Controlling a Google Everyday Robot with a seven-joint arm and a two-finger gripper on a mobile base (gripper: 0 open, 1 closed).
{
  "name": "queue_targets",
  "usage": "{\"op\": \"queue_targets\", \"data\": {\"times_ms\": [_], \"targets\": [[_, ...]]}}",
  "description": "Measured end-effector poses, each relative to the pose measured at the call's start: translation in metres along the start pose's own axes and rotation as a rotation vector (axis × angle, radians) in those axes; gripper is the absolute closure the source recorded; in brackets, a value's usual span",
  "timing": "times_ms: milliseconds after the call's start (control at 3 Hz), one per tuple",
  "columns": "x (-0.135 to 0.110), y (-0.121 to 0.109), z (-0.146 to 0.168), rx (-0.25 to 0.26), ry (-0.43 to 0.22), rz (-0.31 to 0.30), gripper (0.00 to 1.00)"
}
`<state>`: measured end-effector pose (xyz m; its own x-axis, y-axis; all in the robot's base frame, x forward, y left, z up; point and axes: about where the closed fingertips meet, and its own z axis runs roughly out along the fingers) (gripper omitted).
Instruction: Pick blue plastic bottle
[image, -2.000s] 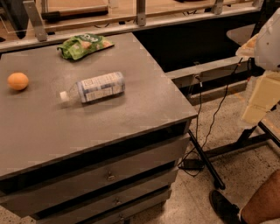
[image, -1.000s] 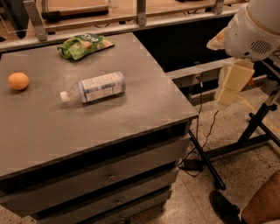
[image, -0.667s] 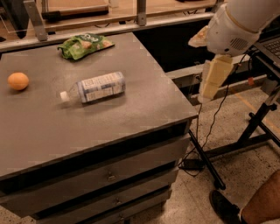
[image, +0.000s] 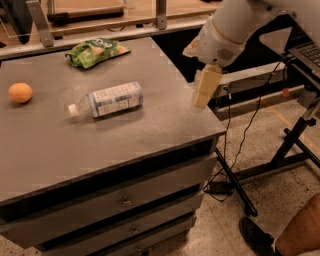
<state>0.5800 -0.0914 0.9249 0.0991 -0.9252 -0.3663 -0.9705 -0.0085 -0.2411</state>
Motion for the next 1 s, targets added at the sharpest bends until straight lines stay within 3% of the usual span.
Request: {"op": "queue_targets", "data": {"times_ms": [667,1000], "targets": [[-0.064,-0.033,0.046,-0.051,-0.059,-0.116,0.0],[-0.087,-0.027,0.067,-0.118,-0.052,-0.17,0.0]]}}
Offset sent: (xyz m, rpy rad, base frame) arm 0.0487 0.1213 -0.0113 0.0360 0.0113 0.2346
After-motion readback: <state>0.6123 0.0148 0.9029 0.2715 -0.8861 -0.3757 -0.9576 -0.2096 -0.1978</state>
